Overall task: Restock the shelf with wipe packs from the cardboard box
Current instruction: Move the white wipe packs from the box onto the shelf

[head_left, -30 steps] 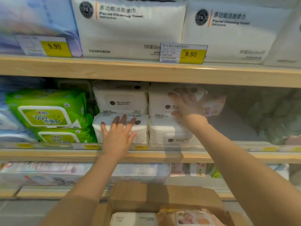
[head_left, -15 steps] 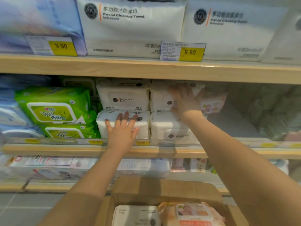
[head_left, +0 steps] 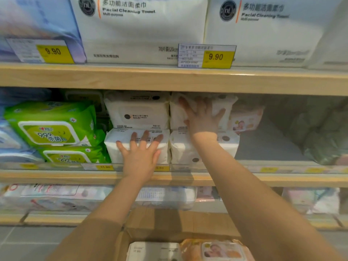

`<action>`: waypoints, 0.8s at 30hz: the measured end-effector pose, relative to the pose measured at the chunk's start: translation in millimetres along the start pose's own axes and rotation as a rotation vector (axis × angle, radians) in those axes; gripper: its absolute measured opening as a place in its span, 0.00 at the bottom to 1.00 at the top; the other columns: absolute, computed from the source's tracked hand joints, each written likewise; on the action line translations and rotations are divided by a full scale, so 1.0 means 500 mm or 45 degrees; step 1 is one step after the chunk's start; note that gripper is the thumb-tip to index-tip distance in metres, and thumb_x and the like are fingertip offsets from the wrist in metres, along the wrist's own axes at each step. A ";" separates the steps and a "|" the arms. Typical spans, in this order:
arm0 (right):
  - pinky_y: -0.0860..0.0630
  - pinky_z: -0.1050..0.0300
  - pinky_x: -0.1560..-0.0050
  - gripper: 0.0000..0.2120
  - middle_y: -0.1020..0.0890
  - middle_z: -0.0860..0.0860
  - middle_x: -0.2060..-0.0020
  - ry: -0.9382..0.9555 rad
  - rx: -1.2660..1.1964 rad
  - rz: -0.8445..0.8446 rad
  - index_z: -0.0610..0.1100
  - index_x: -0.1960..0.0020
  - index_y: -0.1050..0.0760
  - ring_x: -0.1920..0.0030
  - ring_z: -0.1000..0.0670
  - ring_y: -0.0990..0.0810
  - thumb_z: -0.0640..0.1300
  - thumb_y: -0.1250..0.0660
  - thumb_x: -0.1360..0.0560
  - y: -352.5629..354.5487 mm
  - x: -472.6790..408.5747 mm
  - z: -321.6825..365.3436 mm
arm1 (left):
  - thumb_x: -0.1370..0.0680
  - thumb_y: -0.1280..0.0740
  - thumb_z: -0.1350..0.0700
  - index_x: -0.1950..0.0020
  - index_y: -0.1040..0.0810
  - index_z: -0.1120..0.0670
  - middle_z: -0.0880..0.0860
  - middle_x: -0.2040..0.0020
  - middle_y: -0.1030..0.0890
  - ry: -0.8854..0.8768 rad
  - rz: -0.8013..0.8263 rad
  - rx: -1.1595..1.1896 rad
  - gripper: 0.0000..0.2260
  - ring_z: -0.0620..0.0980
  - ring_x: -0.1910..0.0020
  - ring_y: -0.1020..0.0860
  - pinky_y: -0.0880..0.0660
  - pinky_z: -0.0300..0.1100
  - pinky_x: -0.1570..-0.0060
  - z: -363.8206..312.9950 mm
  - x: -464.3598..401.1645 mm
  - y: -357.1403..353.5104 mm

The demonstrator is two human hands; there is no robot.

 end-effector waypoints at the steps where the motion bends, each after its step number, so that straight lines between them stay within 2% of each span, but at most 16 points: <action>1: 0.51 0.24 0.36 0.33 0.44 0.46 0.27 -0.015 0.006 -0.014 0.64 0.26 0.55 0.26 0.43 0.50 0.51 0.39 0.22 -0.005 -0.003 0.004 | 0.20 0.47 0.45 0.29 0.36 0.40 0.54 0.30 0.30 -0.006 -0.031 -0.010 0.19 0.65 0.32 0.35 0.46 0.74 0.40 0.001 0.000 -0.005; 5: 0.53 0.22 0.37 0.33 0.43 0.45 0.28 -0.075 0.048 -0.057 0.63 0.26 0.57 0.27 0.41 0.50 0.49 0.40 0.22 -0.024 -0.018 0.018 | 0.21 0.43 0.46 0.30 0.33 0.41 0.55 0.33 0.27 -0.022 -0.071 -0.006 0.19 0.66 0.33 0.33 0.45 0.75 0.40 0.004 -0.005 -0.012; 8: 0.54 0.23 0.36 0.34 0.45 0.46 0.27 -0.050 0.059 0.007 0.63 0.25 0.59 0.26 0.41 0.51 0.53 0.40 0.22 -0.020 -0.013 0.014 | 0.20 0.45 0.46 0.30 0.34 0.41 0.55 0.33 0.27 -0.025 -0.055 -0.020 0.18 0.65 0.32 0.34 0.45 0.75 0.40 0.004 -0.001 -0.009; 11: 0.54 0.23 0.36 0.36 0.50 0.49 0.25 0.014 0.011 0.178 0.63 0.25 0.59 0.25 0.41 0.55 0.58 0.40 0.24 0.013 -0.012 0.004 | 0.20 0.48 0.44 0.26 0.45 0.39 0.53 0.25 0.38 -0.008 0.088 -0.032 0.22 0.62 0.27 0.43 0.50 0.72 0.37 0.004 -0.002 0.008; 13: 0.54 0.24 0.35 0.37 0.55 0.51 0.24 0.113 -0.038 0.339 0.63 0.25 0.60 0.25 0.42 0.58 0.59 0.39 0.24 0.051 -0.003 -0.011 | 0.20 0.47 0.43 0.25 0.50 0.39 0.52 0.24 0.44 -0.018 0.193 -0.028 0.24 0.59 0.26 0.47 0.49 0.69 0.35 0.000 -0.007 0.030; 15: 0.49 0.28 0.32 0.36 0.55 0.51 0.23 0.245 -0.100 0.480 0.62 0.25 0.58 0.24 0.44 0.57 0.57 0.38 0.24 0.102 0.023 -0.036 | 0.21 0.44 0.44 0.25 0.47 0.43 0.53 0.25 0.41 -0.024 0.291 0.052 0.25 0.58 0.27 0.44 0.45 0.66 0.33 -0.018 -0.010 0.066; 18: 0.39 0.37 0.33 0.33 0.44 0.48 0.24 0.404 -0.136 0.573 0.58 0.24 0.53 0.26 0.42 0.44 0.55 0.39 0.23 0.179 0.096 -0.080 | 0.21 0.41 0.47 0.26 0.42 0.49 0.54 0.28 0.36 -0.043 0.326 0.279 0.25 0.56 0.29 0.38 0.41 0.62 0.33 -0.066 0.005 0.107; 21: 0.44 0.33 0.31 0.30 0.44 0.48 0.25 0.472 -0.085 0.569 0.56 0.24 0.49 0.26 0.43 0.45 0.55 0.40 0.22 0.220 0.204 -0.134 | 0.22 0.40 0.46 0.26 0.39 0.50 0.53 0.27 0.35 -0.121 0.287 0.485 0.25 0.56 0.29 0.37 0.38 0.59 0.33 -0.127 0.066 0.116; 24: 0.46 0.35 0.29 0.29 0.44 0.50 0.25 0.392 -0.088 0.574 0.58 0.25 0.48 0.26 0.45 0.45 0.54 0.40 0.22 0.217 0.342 -0.189 | 0.22 0.39 0.47 0.26 0.39 0.49 0.51 0.27 0.34 -0.229 0.311 0.576 0.25 0.53 0.30 0.35 0.37 0.53 0.33 -0.175 0.166 0.090</action>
Point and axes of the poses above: each hand's wrist, its own x-axis away from the middle knuckle, its own y-axis out of the back of the hand, z = x × y, the point moved 1 cm from there along -x, towards the middle knuckle
